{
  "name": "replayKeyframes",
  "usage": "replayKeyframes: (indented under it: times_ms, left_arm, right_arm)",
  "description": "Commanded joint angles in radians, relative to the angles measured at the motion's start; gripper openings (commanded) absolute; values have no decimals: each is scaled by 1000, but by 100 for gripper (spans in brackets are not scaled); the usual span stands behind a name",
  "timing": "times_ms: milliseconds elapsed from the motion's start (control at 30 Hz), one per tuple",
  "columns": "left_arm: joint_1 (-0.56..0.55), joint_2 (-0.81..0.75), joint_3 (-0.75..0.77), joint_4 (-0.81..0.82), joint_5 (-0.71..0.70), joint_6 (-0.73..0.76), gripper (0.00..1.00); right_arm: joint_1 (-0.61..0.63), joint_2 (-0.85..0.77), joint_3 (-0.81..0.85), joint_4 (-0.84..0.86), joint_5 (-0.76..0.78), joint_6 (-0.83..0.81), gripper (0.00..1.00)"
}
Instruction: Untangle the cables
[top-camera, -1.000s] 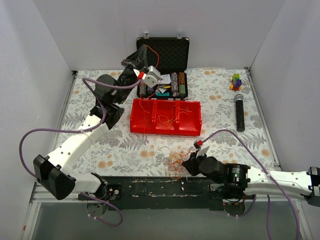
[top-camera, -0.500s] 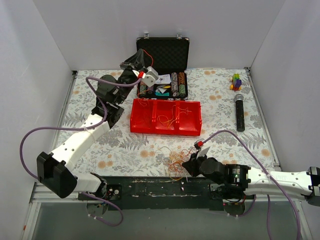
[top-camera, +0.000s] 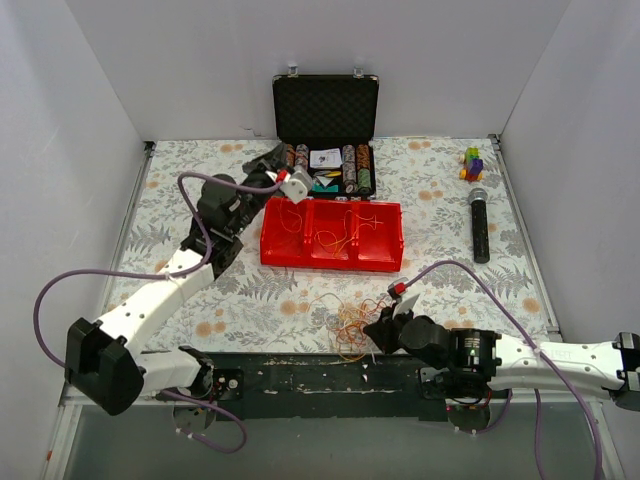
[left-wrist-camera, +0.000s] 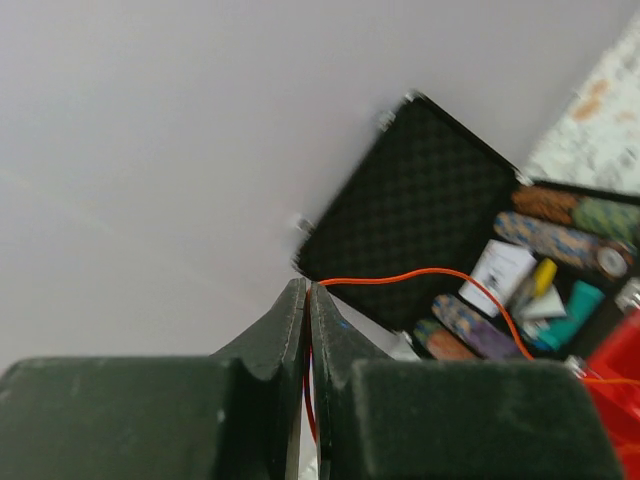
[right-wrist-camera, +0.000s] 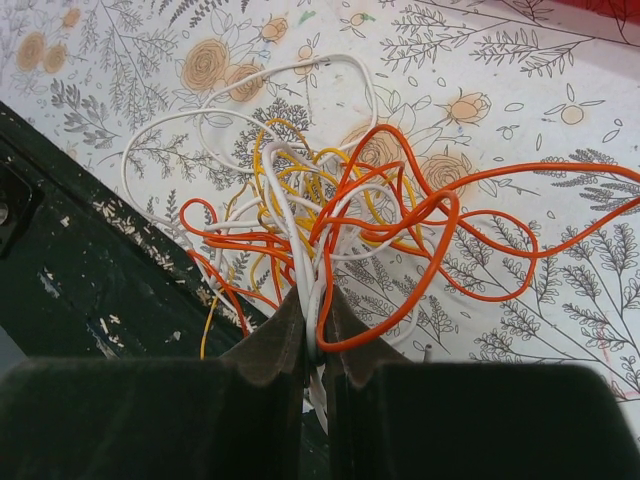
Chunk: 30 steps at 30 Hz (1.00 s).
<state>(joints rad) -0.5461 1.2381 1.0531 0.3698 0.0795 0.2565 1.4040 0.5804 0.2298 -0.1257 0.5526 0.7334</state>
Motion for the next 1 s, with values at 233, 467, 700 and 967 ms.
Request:
replayKeyframes:
  times_ms: [233,467,700,967]
  left_arm:
    - [2,-80,-203,-62,-12,-10,0]
    - [2,14,-173,3,-67,-8,0]
    - [3,113,-147,73,-67,-13,0]
    - [28,193,-146,17,-4,36,0]
  right_arm:
    - [13,-17,19,17,32,9,3]
    - [18,-16,20,21,35,17,3]
    - [24,-19,19,17,38,20,3]
    - [27,-5,29,11,46,23,3]
